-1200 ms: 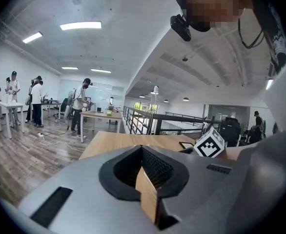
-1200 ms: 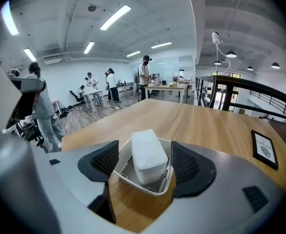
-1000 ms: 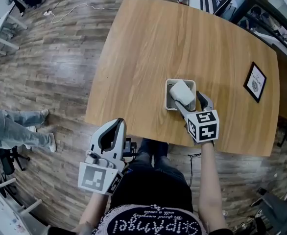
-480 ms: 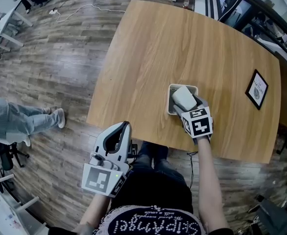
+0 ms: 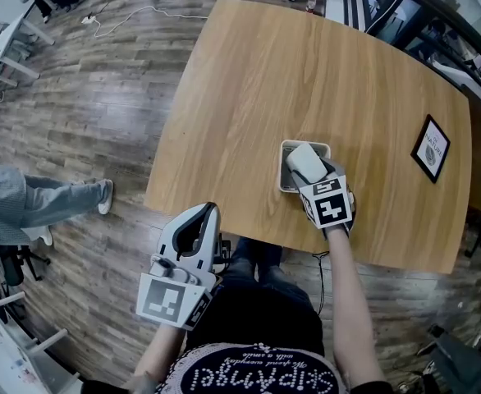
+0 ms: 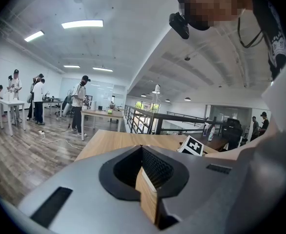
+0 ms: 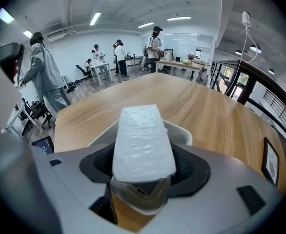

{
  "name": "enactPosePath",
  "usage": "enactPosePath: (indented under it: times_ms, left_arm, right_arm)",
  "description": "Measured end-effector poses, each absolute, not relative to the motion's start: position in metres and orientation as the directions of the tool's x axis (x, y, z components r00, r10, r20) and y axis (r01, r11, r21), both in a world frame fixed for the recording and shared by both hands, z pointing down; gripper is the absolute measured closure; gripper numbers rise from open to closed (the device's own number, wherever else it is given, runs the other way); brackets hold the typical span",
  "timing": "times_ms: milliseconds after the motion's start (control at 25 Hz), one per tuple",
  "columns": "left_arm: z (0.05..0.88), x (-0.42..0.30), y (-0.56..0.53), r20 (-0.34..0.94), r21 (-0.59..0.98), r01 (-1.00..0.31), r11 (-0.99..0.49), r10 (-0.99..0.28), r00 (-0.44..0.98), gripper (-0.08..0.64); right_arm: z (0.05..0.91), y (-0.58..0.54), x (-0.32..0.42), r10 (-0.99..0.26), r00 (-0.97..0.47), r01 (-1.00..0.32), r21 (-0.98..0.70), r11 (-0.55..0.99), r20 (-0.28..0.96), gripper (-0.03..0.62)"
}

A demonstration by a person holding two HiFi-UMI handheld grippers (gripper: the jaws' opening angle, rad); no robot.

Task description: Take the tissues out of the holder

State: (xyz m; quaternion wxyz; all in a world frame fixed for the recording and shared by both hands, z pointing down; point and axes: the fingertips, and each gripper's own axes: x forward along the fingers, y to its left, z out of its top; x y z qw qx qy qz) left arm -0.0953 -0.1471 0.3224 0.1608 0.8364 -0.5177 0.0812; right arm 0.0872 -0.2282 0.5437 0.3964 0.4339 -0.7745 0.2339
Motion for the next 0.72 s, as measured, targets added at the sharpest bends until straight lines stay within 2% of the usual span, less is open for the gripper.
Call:
enactPosePath:
  times_ms: [720]
  left_arm:
    - [0.3216, -0.0948, -0.1491, 0.303, 0.17, -0.898, -0.407, -0.845, 0.44, 0.555]
  right_arm:
    - [0.5358, -0.229, 0.0912, -0.491, -0.354, -0.838, -0.036, 0.544, 0.796, 0.305]
